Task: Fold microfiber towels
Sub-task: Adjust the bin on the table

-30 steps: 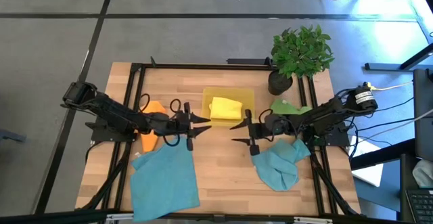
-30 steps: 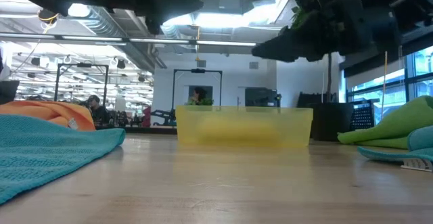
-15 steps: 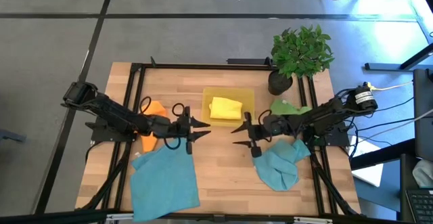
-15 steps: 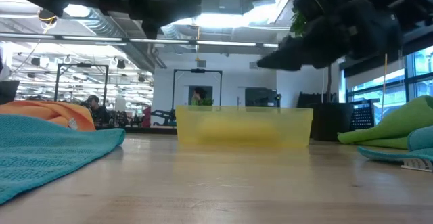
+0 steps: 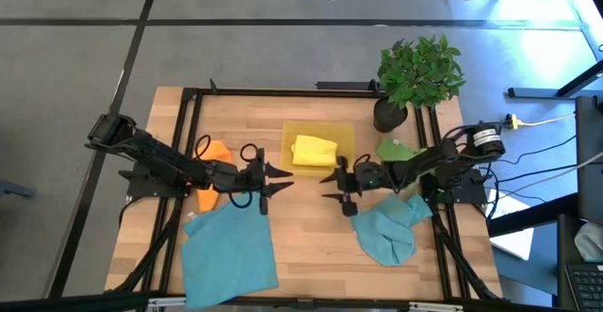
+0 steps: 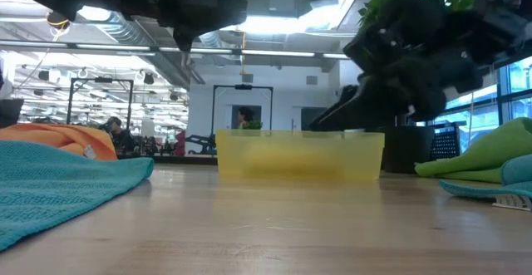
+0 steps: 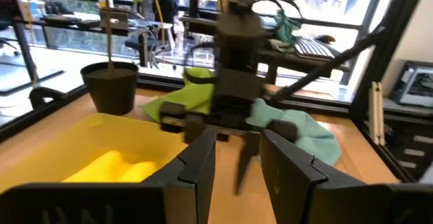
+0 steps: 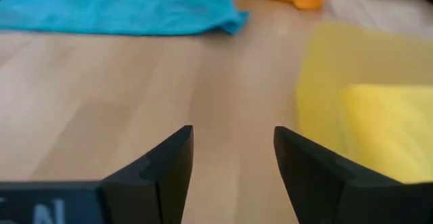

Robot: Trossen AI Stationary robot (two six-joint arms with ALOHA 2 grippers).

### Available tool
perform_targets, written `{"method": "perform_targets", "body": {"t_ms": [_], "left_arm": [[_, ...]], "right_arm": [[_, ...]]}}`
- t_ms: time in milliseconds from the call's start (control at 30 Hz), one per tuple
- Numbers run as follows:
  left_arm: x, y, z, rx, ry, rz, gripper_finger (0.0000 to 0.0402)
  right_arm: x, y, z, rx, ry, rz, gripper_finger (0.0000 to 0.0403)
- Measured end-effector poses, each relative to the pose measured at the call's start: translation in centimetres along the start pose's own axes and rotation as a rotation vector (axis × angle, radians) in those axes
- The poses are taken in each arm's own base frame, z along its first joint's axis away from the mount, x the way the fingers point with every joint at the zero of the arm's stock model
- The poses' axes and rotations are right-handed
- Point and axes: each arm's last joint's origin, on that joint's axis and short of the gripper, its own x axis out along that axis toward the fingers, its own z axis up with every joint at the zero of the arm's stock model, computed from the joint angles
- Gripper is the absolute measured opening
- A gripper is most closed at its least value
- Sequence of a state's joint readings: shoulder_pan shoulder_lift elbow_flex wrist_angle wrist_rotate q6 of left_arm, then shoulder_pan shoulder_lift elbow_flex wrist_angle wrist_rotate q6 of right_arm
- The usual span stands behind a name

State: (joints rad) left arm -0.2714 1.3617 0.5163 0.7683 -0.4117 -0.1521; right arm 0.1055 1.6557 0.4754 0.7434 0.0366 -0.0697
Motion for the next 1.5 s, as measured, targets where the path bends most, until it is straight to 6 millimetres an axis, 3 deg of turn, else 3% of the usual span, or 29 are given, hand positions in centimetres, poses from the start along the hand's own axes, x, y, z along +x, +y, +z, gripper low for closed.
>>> {"method": "perform_targets", "body": {"t_ms": [400,533,733,1000,1233,1500], "left_arm": [[0.0,-0.1,-0.1,0.031,0.006,-0.004,0.0109],[0.1,0.2,0.0,0.052,0.005,0.008,0.0109],[0.1,0.3,0.0,0.051,0.004,0.012,0.0109],[0.1,0.2,0.0,0.032,0.001,0.012,0.0109],[0.1,0.2,-0.2,0.039,0.017,0.013,0.0109],[0.0,0.1,-0.3,0.041,0.026,0.010,0.0109]], "right_arm": [[0.7,-1.4,-1.1,0.068,0.042,-0.160,0.0207],[0.6,-2.7,-1.3,0.102,0.050,-0.316,0.0207],[0.6,-5.1,-1.1,0.218,0.022,-0.406,0.0207],[1.7,-5.7,1.4,0.191,-0.041,-0.256,0.0207],[2.6,-5.8,3.3,0.187,-0.073,-0.249,0.0207],[5.0,-5.2,2.4,0.181,-0.024,-0.185,0.0207]]}}
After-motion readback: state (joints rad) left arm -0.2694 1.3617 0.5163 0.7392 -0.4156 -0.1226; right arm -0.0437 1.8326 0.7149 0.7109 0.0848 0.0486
